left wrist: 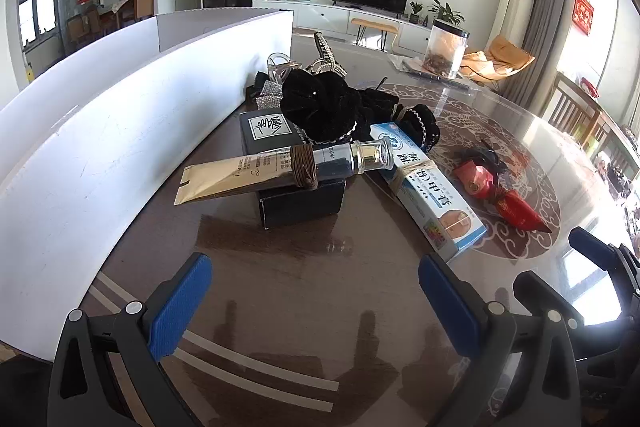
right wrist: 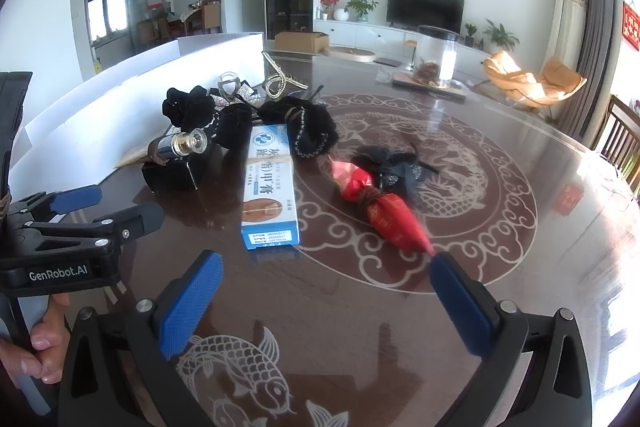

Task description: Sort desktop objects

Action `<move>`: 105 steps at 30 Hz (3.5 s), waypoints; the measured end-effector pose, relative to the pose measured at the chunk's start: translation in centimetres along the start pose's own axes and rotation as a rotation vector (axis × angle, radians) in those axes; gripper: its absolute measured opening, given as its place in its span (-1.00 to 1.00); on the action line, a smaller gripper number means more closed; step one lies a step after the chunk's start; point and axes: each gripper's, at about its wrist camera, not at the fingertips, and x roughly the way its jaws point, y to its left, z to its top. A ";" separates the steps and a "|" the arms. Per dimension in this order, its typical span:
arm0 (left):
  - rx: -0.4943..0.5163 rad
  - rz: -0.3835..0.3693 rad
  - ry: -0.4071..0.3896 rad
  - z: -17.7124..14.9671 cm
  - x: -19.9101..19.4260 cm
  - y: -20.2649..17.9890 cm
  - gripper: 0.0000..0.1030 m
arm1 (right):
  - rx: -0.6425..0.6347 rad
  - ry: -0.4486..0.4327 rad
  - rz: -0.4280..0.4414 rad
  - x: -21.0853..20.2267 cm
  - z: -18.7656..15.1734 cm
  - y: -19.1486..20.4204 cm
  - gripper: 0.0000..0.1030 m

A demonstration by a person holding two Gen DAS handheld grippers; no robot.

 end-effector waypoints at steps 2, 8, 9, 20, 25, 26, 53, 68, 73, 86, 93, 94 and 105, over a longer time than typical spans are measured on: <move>0.006 0.005 0.003 0.0 0.1 0.0 1.00 | -0.001 0.009 0.007 0.3 0.0 0.0 1.00; 0.009 0.011 0.004 -0.1 0.2 0.0 1.00 | -0.007 0.023 0.021 0.8 0.0 0.2 1.00; 0.009 0.011 0.004 -0.1 0.2 0.0 1.00 | -0.008 0.024 0.023 0.9 0.0 0.3 1.00; 0.015 0.023 0.000 -0.1 0.2 0.0 1.00 | -0.008 0.042 0.031 1.5 -0.2 0.5 1.00; 0.015 0.024 0.001 -0.1 0.2 0.1 1.00 | -0.006 0.052 0.032 1.7 -0.4 0.4 1.00; 0.015 0.024 0.001 -0.1 0.2 0.1 1.00 | -0.005 0.054 0.033 1.8 -0.4 0.3 1.00; 0.004 0.060 0.094 -0.3 1.5 0.5 1.00 | 0.004 0.148 0.058 4.2 -0.3 0.4 1.00; 0.020 0.087 0.135 -0.5 2.3 0.4 1.00 | -0.009 0.177 0.036 5.0 -0.3 0.8 1.00; 0.016 0.090 0.142 -0.6 2.5 0.4 1.00 | -0.007 0.185 0.030 5.1 -0.3 0.8 1.00; 0.008 0.092 0.148 -0.5 2.9 0.4 1.00 | -0.015 0.201 0.015 5.4 -0.5 1.0 1.00; 0.019 0.103 0.151 -0.6 3.0 0.3 1.00 | -0.014 0.201 0.016 5.4 -0.5 1.0 1.00; 0.020 0.103 0.151 -0.6 3.0 0.3 1.00 | -0.014 0.201 0.015 5.4 -0.5 1.0 1.00; 0.025 0.123 0.155 -0.7 2.9 0.4 1.00 | -0.004 0.206 0.028 5.6 -0.6 0.8 1.00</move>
